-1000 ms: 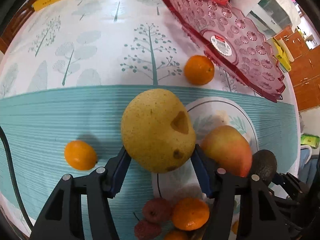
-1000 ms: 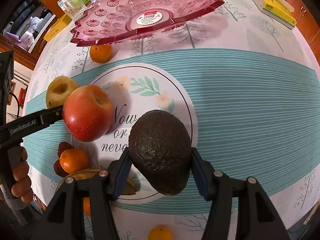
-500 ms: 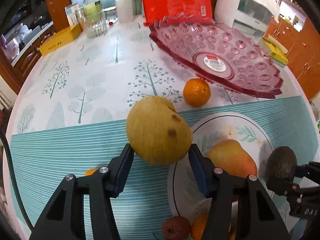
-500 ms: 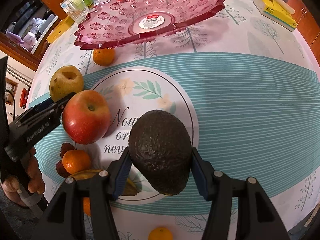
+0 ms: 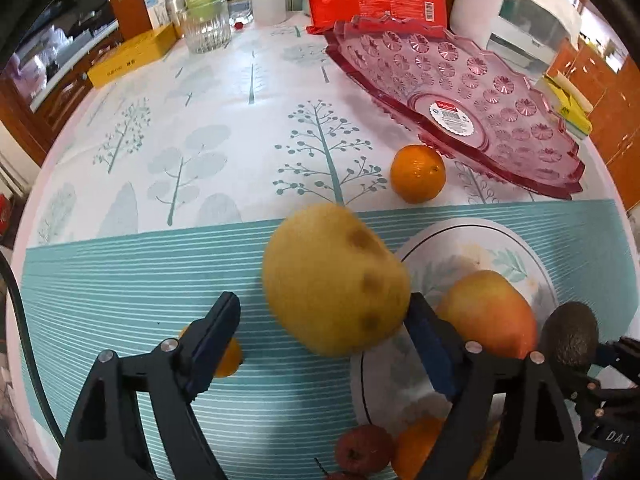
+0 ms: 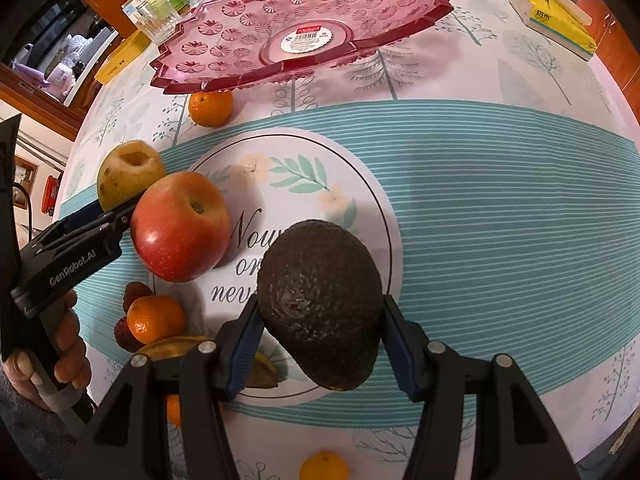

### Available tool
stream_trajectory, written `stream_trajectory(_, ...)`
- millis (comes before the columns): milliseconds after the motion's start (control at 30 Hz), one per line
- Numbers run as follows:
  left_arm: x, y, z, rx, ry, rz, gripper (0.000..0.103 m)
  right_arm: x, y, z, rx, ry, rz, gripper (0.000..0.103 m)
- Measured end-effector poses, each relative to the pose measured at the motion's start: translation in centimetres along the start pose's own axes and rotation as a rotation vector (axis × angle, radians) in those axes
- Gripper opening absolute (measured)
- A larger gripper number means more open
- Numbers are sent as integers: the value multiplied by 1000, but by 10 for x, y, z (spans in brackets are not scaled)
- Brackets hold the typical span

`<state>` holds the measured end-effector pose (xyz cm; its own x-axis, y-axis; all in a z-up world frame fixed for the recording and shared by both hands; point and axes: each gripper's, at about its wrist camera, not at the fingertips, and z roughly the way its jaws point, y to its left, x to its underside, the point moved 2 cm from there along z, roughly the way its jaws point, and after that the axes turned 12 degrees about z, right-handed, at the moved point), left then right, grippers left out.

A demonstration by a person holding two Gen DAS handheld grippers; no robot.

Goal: Organize fruits
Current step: 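Close the left tool on the pear while the right tool grips and lifts the avocado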

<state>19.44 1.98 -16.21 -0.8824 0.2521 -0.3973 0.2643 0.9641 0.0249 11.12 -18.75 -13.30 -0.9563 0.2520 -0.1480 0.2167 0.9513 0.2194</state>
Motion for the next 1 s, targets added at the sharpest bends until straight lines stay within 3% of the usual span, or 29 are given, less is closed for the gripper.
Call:
stream_trajectory(267,-3,2,5,-4,23,-1,82,1,-1,2,6,8,2,57)
stream_trajectory(367,-1,2,6,-4,33,20,75,0,0,2,7,8,2,57)
stream_trajectory(533,4,10,3,42,24,-26,74,0,-1,2,7,7,8,57)
stream_trajectory(633,7,7,1,20,31,-8,74,0,0,3,7,9,8,57)
stream_trajectory(800,4,-1,-21,26,14,3,73,-1,4,-7,-14,-13,-10,57)
stream_trajectory(1000,-23,-14,-68,21,-59,60,73,-7,24,-42,-42,-95,-80,57)
